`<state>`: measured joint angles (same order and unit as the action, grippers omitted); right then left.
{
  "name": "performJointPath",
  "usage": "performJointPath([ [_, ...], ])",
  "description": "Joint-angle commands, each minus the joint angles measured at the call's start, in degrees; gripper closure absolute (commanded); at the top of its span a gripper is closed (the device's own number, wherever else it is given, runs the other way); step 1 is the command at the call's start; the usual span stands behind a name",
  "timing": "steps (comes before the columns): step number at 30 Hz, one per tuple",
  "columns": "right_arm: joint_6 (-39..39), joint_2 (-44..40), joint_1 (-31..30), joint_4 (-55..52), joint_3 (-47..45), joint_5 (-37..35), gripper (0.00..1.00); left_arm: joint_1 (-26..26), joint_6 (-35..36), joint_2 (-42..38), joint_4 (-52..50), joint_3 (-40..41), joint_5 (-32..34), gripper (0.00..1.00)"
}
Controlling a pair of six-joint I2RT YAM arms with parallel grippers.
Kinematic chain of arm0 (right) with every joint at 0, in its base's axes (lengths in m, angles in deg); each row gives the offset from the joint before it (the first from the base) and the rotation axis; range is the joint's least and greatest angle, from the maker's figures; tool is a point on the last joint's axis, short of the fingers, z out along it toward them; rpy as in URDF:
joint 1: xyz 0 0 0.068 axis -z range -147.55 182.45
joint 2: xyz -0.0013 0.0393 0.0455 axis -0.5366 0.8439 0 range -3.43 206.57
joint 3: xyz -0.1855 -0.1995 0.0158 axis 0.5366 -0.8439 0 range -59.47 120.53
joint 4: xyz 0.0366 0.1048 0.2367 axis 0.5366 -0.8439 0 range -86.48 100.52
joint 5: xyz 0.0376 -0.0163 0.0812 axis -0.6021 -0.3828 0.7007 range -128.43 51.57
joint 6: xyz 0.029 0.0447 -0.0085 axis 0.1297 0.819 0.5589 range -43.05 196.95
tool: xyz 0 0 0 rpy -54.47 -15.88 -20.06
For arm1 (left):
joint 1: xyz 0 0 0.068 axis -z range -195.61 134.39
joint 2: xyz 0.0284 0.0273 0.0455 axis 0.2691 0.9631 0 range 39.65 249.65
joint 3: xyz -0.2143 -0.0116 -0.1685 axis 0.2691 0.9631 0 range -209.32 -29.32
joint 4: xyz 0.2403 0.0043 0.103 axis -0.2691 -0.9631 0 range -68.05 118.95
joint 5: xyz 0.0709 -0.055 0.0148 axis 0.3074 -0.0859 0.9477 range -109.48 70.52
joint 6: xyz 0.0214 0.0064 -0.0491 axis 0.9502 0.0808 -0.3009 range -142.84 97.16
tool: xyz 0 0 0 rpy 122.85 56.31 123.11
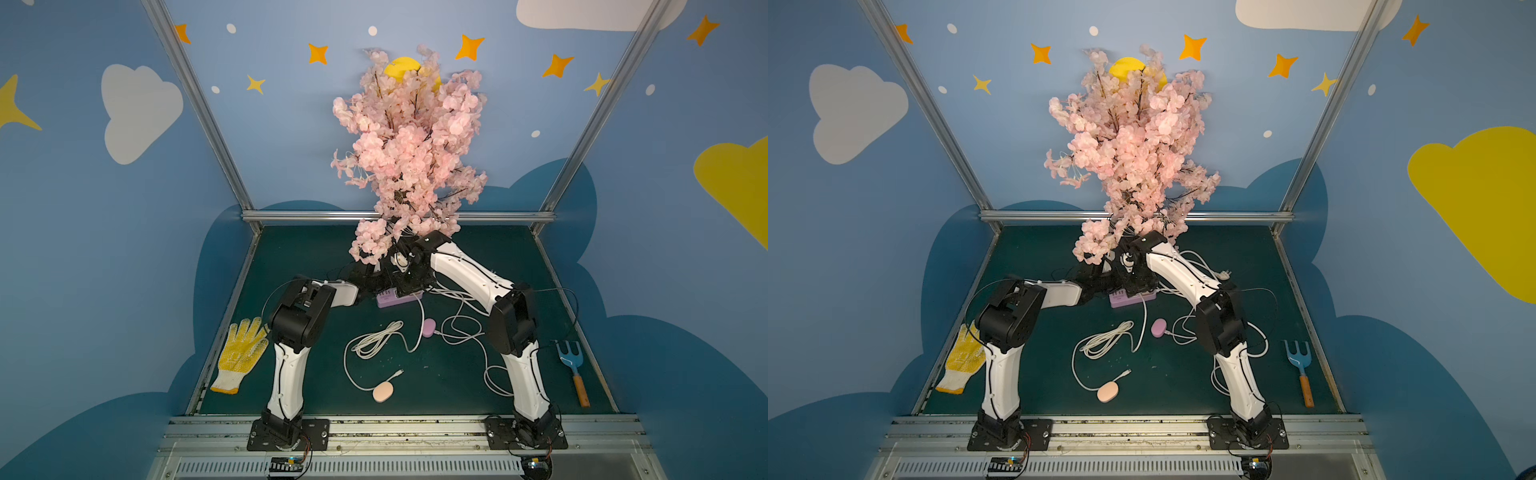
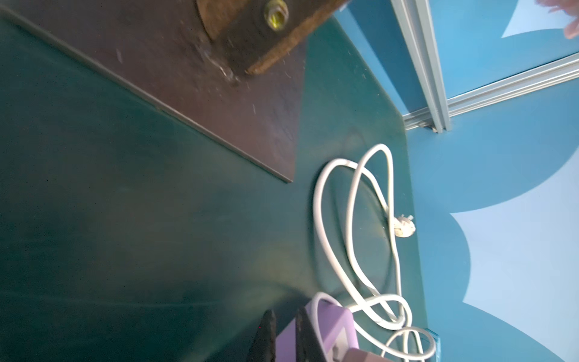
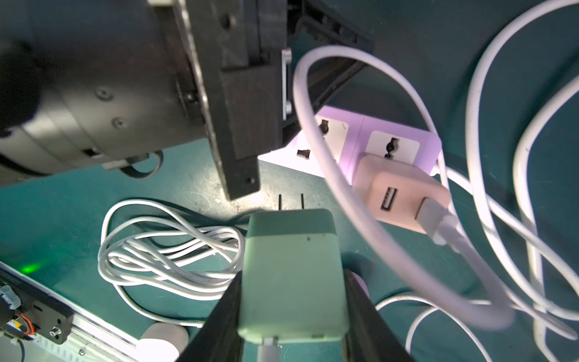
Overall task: Charge the bluetooth headset
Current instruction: Adjust the socket at the center of the board.
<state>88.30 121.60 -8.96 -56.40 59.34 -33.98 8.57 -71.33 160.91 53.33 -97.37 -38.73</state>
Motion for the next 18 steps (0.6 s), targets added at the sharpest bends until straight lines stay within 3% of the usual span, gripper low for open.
performJointPath([
  [1, -1.1, -1.2, 0.3, -3.6, 0.6, 0.6, 1.0, 1.6, -3.4, -0.1, 2.5, 3.4, -2.7, 0.85],
  [18, -0.2, -12.2, -0.7, -1.4, -13.3, -3.0, 1.0, 6.9, -8.9, -7.2, 10.9, 16.5, -1.9, 0.88],
])
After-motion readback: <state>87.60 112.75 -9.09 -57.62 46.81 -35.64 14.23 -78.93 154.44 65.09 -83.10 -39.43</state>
